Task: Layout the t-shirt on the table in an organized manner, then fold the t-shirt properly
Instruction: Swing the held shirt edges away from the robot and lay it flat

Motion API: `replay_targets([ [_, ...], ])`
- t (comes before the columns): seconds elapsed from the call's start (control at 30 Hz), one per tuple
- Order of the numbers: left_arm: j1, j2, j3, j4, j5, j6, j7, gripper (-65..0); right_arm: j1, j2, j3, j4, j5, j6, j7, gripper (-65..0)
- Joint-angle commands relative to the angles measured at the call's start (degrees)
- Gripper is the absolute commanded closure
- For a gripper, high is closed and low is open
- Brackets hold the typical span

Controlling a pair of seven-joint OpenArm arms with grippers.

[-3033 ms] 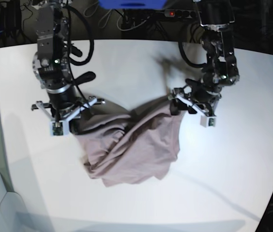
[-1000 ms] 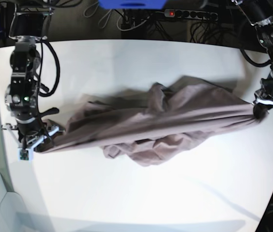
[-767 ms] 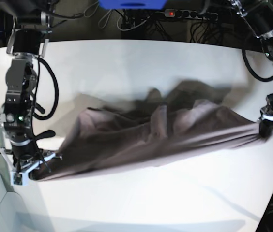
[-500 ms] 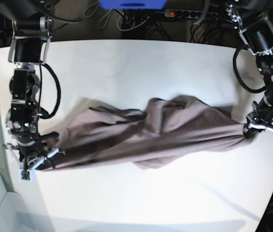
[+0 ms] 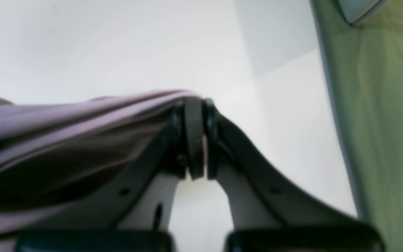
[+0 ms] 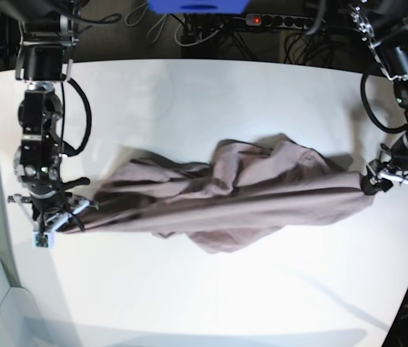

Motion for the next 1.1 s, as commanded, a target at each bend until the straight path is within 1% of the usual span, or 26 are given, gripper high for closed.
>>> replay_targets([
  [0.0,0.1,-1.1,-0.3,2.7,-1.0,-0.2,-0.3,-48.5,1.1,0.6,0.3,1.0,-0.6,-0.9,1.3,0.0],
  [0.03,0.9,-1.1,-0.2,4.9,-2.0,-0.2,0.1,-51.8,0.8,0.5,0.3,1.0,-0.6,-0.9,1.3,0.0],
  [0.07,2.9,-0.6,-0.2,7.2,-4.0,-0.2,1.7,-54.6,0.6,0.4,0.3,1.0,-0.6,-0.9,1.3,0.0],
  [0.1,4.9,0.4,-0.1,9.3,-6.3,-0.2,3.4,-56.7,0.5,-0.2,0.2,1.0,-0.6,-0.9,1.3,0.0],
  [0.17,8.6,3.2,0.3,14.4,-10.7,-0.2,5.5,-58.4,0.3,-0.7,0.2,1.0,-0.6,-0.9,1.3,0.0],
  [0.2,10.6,5.5,0.6,16.2,-11.5,-0.2,5.8,-58.1,0.3,-1.0,0.2,1.0,-0.6,-0.9,1.3,0.0],
  [0.27,12.8,9.5,2.1,17.7,-10.5,-0.2,5.1,-57.1,0.2,-1.2,0.2,1.0,-0.6,-0.9,1.3,0.0],
  [0.33,14.0,12.9,3.5,17.6,-7.9,-0.2,3.4,-55.5,0.2,-2.1,0.2,1.0,-0.6,-0.9,1.3,0.0],
  [0.43,14.8,16.1,6.6,16.0,-3.4,-0.2,1.5,-53.9,0.2,-2.5,0.2,0.8,-0.6,-0.9,1.3,0.0],
  [0.5,14.6,17.1,8.9,14.8,-1.5,-0.2,0.0,-53.2,0.2,-2.6,0.2,0.9,-0.6,-0.9,1.3,0.0],
  [0.63,14.0,17.8,10.8,12.5,-1.3,-0.1,-2.2,-53.1,-0.6,-2.6,0.2,0.9,-0.6,-0.9,1.3,0.0],
  [0.83,10.4,17.8,11.0,7.7,-0.9,-0.1,-2.1,-52.7,-0.6,-2.5,0.2,0.9,-0.6,-0.9,1.3,0.0],
  [0.87,10.2,17.8,11.0,7.4,-0.9,-0.1,-2.1,-51.2,-0.6,-2.5,0.2,0.9,-0.6,-0.9,1.3,0.0],
  [0.9,10.1,17.8,11.0,7.2,-0.9,-0.1,-2.2,-47.2,-0.6,-2.5,0.2,0.9,-0.6,-0.9,1.3,0.0],
  [0.93,10.1,17.9,11.0,7.1,-0.9,-0.1,-2.4,-40.6,-0.6,-2.5,0.2,0.8,-0.6,-0.9,1.3,0.0],
  [1.03,9.7,18.4,11.0,7.1,-0.9,-0.1,-2.1,-16.0,-0.6,-2.4,0.2,0.7,-0.6,-0.9,1.3,0.0],
  [1.07,9.5,18.4,11.0,7.1,-0.9,-0.1,-1.8,-9.7,-0.6,-2.4,0.2,0.7,-0.6,-0.9,1.3,0.0],
])
